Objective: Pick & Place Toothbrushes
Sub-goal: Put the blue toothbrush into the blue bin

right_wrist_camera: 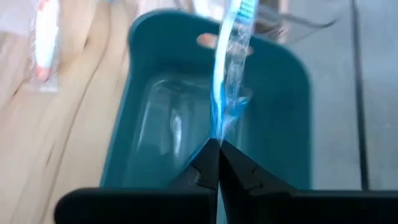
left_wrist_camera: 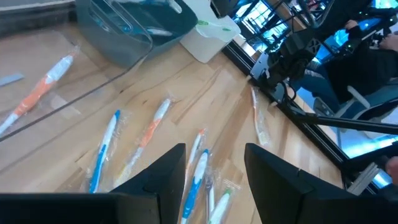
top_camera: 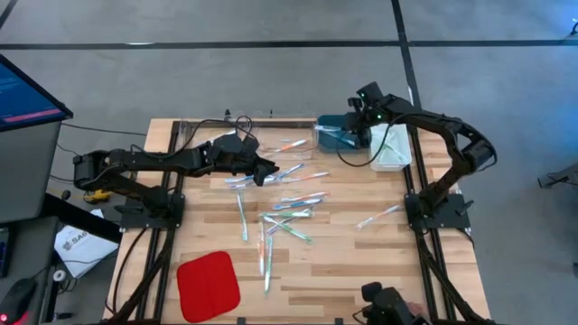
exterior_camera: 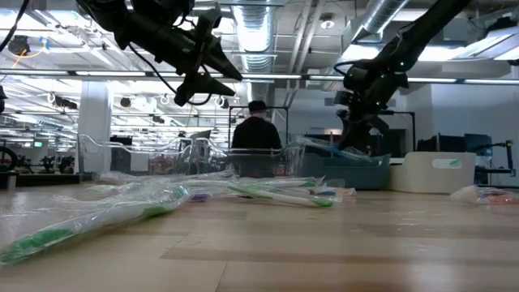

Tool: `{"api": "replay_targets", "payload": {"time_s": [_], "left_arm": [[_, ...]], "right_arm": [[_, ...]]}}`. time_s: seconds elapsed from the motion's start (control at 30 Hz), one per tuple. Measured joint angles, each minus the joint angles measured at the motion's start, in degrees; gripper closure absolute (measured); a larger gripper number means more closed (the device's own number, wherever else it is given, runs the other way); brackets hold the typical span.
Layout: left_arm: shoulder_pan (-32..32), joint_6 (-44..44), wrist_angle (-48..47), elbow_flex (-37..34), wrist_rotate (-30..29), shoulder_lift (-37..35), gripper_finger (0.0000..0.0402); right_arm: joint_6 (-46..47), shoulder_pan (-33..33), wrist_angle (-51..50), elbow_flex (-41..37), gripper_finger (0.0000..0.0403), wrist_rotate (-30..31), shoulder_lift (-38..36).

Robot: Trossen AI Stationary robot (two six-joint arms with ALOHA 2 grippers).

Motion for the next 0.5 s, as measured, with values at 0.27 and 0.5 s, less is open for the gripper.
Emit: {"api": "replay_targets", "payload": {"time_s": [0.27,0.5], "left_arm": [[0.0,0.1,0.0,0.0,0.8,0.0,0.0243],[0.0,0.6,0.0,0.0,0.5,0.0,0.0243]], "right_arm": [[6.9,-2.7,0.0,2.8,0.0403,0.0,-1.9],[10.0,-4.5,-2.9,2.9,0.0403,-1.3,-3.5]]}}
